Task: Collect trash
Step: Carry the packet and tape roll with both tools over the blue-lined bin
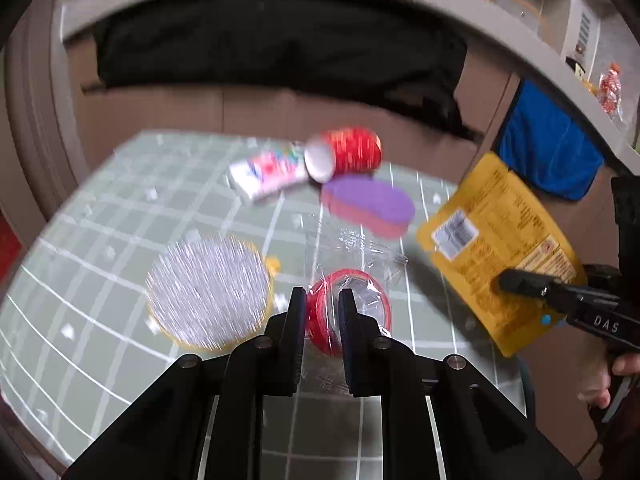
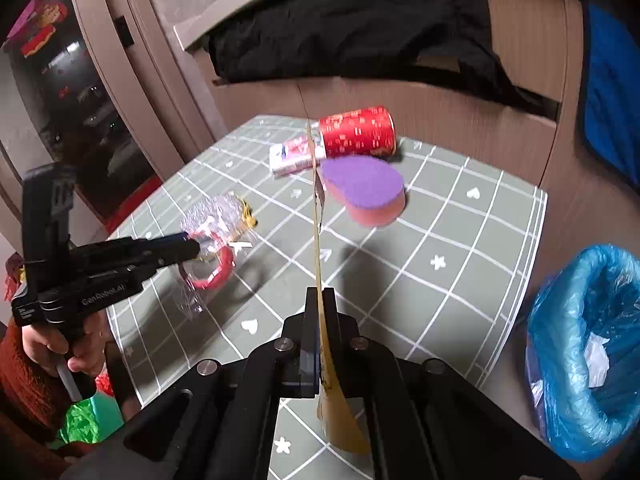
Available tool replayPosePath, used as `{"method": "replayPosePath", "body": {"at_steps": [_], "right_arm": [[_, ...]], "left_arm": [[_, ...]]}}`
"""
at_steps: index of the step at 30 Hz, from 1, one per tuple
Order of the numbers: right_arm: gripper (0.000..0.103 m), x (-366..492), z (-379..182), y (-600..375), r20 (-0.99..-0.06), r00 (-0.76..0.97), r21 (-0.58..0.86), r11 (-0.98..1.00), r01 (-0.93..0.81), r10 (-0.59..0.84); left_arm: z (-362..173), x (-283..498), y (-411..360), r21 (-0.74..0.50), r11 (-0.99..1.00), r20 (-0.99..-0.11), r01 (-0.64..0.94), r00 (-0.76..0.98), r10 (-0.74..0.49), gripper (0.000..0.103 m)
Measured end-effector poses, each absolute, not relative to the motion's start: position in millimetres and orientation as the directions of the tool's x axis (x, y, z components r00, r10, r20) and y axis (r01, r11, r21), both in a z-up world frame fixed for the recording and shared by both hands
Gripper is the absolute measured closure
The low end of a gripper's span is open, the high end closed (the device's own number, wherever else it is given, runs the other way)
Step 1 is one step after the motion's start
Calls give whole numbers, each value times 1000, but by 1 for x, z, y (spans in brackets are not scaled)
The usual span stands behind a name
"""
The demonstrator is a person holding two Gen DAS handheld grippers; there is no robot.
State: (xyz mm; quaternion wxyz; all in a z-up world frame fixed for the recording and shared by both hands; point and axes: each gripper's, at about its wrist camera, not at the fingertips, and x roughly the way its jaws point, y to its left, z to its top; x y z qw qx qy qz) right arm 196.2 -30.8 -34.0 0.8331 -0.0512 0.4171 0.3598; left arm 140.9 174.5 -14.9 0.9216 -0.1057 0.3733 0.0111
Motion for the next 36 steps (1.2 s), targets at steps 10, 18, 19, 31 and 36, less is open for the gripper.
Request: {"method": "replayPosePath", "body": {"at_steps": [10,18,19,31,36], "right_arm": [[102,201,34,-55,-618,526,162,749,-642,584],[102,207,110,-143,-476,742,35,853,-520,472],[102,209,114,-157,-467,764,20,869,-494,445],[102,229,82,-283,-502,823,79,961,-265,267],[102,245,49,-310,-553,792,130,966,-225,259]], "left_arm": [[90,164,138,-135,991,-467,-10,883,-55,87],[150,203,49,-130,984,-291,122,944,-156,87],[152,206,39,-131,982,-283,133,945,-166,87],[128,249,-95,-105,959,-346,262,895,-283,86],[97,270,-127,-103,954,-429,283,852,-299,86]]}}
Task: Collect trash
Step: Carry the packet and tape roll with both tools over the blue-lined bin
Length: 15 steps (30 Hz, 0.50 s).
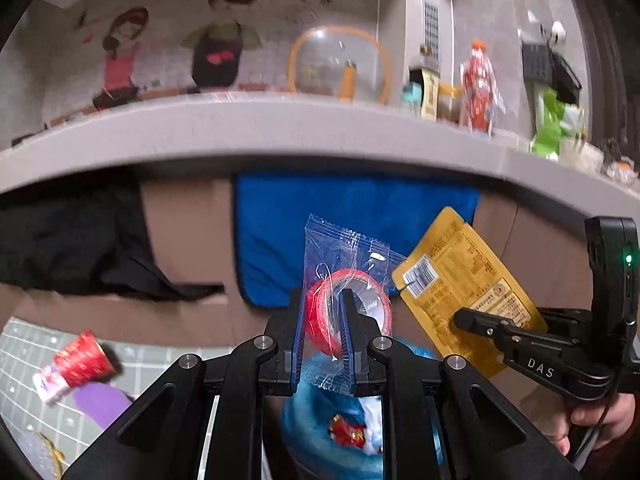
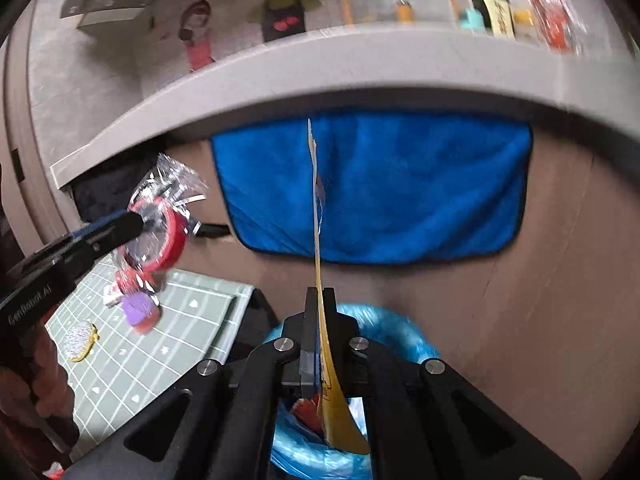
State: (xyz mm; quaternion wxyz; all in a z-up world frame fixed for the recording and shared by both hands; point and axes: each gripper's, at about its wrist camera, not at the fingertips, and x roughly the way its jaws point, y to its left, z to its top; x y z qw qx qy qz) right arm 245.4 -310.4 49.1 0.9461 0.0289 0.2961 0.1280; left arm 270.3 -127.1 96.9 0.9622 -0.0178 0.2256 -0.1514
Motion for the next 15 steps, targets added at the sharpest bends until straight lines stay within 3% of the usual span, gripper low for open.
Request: {"method": "replayPosePath", "body": {"at_steps": [15], "right_arm": [[102,277,-20,-329,-662,703,187,965,-182,261]], "left_arm": [[4,307,-152,-176,945,-616,277,717,-325,86]]}}
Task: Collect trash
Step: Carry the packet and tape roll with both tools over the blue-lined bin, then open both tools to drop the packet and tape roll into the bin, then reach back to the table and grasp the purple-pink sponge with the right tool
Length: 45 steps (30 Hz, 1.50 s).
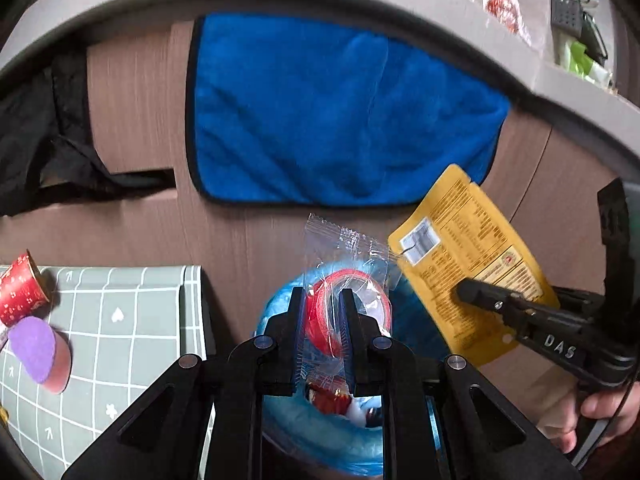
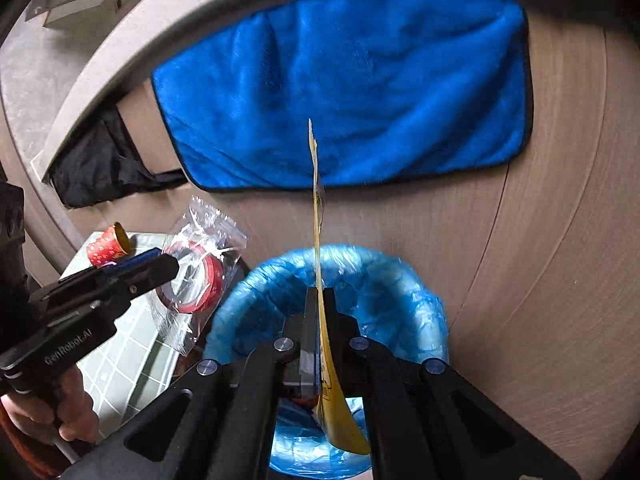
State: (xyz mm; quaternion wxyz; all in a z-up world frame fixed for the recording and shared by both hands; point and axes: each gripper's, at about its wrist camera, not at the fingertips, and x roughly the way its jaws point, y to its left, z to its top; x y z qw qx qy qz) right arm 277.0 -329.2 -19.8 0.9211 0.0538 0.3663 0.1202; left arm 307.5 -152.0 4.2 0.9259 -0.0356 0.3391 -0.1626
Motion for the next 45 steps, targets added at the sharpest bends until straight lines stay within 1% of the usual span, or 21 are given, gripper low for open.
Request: {"method": "replayPosePath", "body": {"at_steps": [6,11,15,18,19,21,23,28,31,35,39,42,43,45], "right_arm": [[102,285,-34,-326,-694,676,177,968,-175,249],[100,286,-42,-331,-701,665,200,967,-160,256],[99,285,-47,-334,-706,664,210,968,-136,246],[95,284,-48,-335,-708,665,207,970,-126,238],[90,283,-47,-334,-705,669,207,971,-124,235],[85,279,-43,-336,-693,683,209,971,-117,232],[84,275,-36,-340,-668,710,214,971,-105,224],[81,267,-20,-345,-634,745,216,972,-87,208],[81,260,-9,-339,-623,758,193,977,-91,194],[81,244,11,-319,-582,787,166,978,-129,203],[81,233,29,-287,-528,809,157,966,-207,260],[81,227,38,-249,-477,820,119,948,-295,315],[81,227,39,-236,-470,816,111,939,-325,337],[81,229,40,-201,-485,790,82,919,-386,375]], "left_arm": [[-8,311,-158,-198,940,-641,279,689,-339,86],[-16,317,-155,-278,916,-644,290,651,-401,85],[-17,320,-150,-300,912,-645,280,644,-410,83],[-15,320,-148,-320,905,-645,282,634,-426,82],[-14,320,-147,-330,900,-644,285,629,-435,79],[-12,319,-145,-359,887,-633,291,622,-460,79],[-8,316,-141,-402,864,-603,303,622,-499,79],[12,308,-130,-421,846,-552,327,647,-525,78],[29,296,-116,-381,864,-525,328,693,-494,78],[46,272,-81,-294,910,-501,293,763,-408,78],[49,252,-26,-266,941,-523,211,788,-325,78],[47,234,20,-216,969,-539,124,812,-224,78],[46,226,38,-193,977,-544,92,819,-184,78],[41,214,73,-156,987,-553,26,826,-109,78]]}}
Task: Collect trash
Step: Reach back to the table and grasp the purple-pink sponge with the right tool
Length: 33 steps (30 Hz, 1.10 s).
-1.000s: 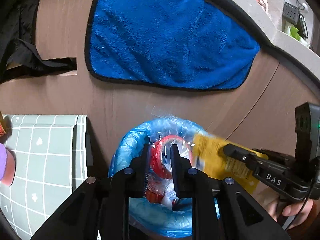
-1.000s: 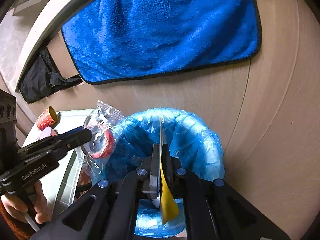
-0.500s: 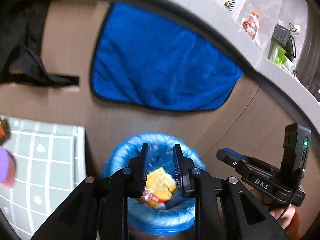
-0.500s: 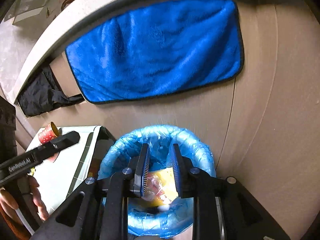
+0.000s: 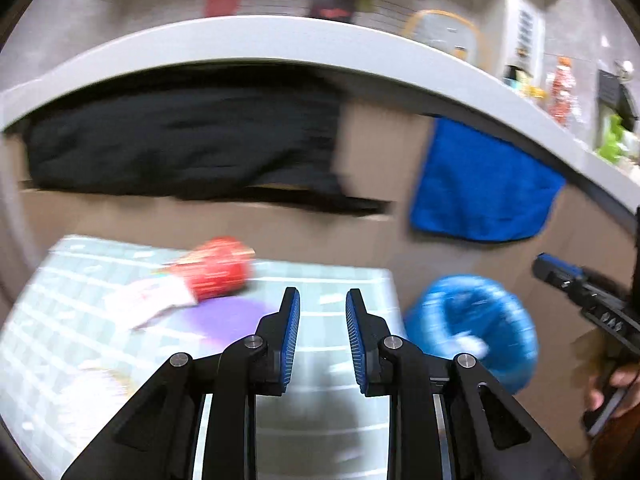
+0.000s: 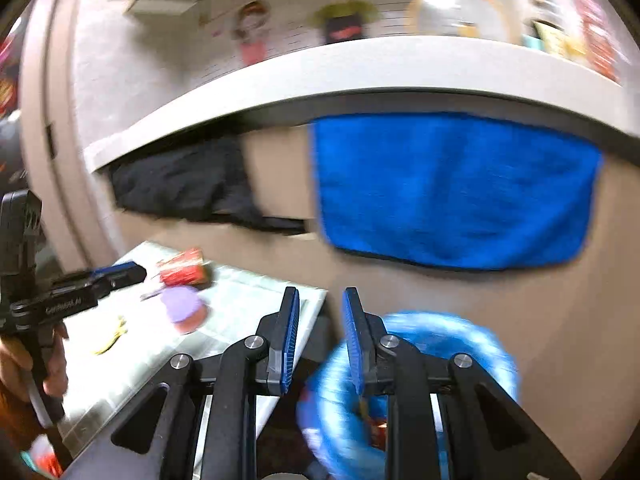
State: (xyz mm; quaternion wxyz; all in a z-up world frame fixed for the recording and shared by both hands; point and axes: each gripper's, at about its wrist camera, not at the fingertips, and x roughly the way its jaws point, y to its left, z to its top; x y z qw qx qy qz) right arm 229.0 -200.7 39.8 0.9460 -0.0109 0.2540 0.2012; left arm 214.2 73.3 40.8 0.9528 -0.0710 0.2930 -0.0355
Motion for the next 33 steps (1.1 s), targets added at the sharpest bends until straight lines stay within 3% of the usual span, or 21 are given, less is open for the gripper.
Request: {"method": "replayPosePath", "body": {"at_steps": [5,11,16,26,29,31,33], "right_arm": [[81,236,28,-123,-551,688,89,853,-514,472],[76,244,-6,-32,-634,585,64,788,-613,506],[76,261,-40,28,-715,499,25,730,-683,490],[76,321,-67,59,-746,499,-52,709,-703,440],[68,330,-73,58,-746,477,-15,703,-711,466],[52,331,-75,58,-744,449,22,689,-724,495],[49,329,-79,61,-735,455,14,683,-730,502]], "left_arm": [[19,186,165,-152,979,-600,-135,799,17,78],[-10,158,246,-207,944,-650,-258,757,64,78],[-17,153,268,-171,951,-643,-259,760,91,78],[-44,174,288,-231,945,-690,-229,724,7,78],[-46,183,287,-247,949,-692,-198,722,-30,78],[-46,191,285,-256,951,-689,-174,723,-53,78],[-45,201,282,-270,952,-685,-146,724,-83,78]]}}
